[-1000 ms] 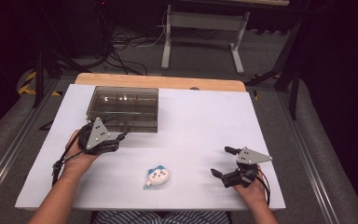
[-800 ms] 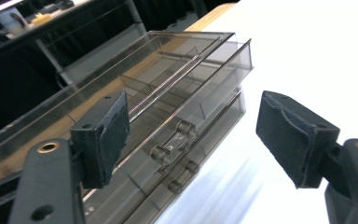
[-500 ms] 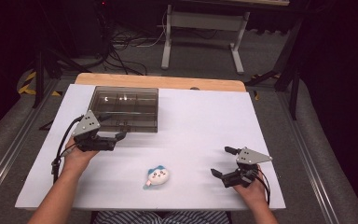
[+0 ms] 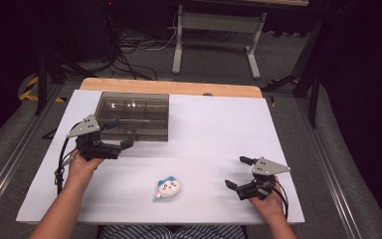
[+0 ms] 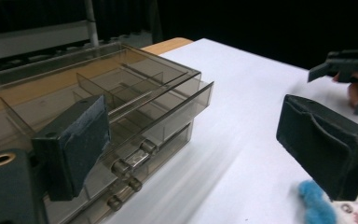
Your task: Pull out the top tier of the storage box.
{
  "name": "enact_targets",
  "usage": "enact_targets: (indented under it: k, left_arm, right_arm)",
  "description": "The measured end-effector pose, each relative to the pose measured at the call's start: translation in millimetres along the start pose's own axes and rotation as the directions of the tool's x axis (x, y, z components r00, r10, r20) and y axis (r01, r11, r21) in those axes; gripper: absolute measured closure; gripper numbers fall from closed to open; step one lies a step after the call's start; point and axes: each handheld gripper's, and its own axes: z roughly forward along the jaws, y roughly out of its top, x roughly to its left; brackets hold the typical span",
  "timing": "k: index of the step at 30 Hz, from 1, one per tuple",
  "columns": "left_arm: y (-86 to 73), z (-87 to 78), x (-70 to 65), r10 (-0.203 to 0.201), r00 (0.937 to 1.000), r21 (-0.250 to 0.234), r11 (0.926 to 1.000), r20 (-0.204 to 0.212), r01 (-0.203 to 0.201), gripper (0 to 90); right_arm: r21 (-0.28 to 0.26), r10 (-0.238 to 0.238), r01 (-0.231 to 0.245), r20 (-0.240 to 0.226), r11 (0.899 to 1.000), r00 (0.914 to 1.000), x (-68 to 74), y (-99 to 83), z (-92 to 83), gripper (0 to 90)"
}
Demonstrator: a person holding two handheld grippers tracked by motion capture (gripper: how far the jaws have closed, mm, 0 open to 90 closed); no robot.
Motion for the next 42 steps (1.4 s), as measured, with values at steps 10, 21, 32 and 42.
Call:
enact_targets:
  k: [10,21,32,42]
  left_arm:
    - [3.3,-4.0,6.0,-0.123,0.9896,-0.034,0.9915,0.074,0.126,6.6]
    - [4.4,-4.8,11.0,-0.15,0.9845,-0.021,0.988,0.09,0.153,9.8]
    - [7.8,-11.1,9.9,-0.045,0.9905,-0.065,0.9964,0.13,0.054,7.3]
    - [29.0,-5.6,12.6,0.121,0.9865,0.148,0.9796,0.111,-0.136,15.1]
  right_arm:
    - [0.001,0.002,-0.002,0.001,1.0,1.0,-0.1,0.0,0.1,0.0]
    - [0.001,0.006,-0.006,0.001,1.0,1.0,-0.2,0.0,0.2,0.0]
    - [0.003,0.006,-0.006,-0.001,1.0,1.0,-0.3,0.2,0.3,0.0]
    - [0.003,0.004,-0.004,-0.001,1.0,1.0,-0.1,0.2,0.4,0.0]
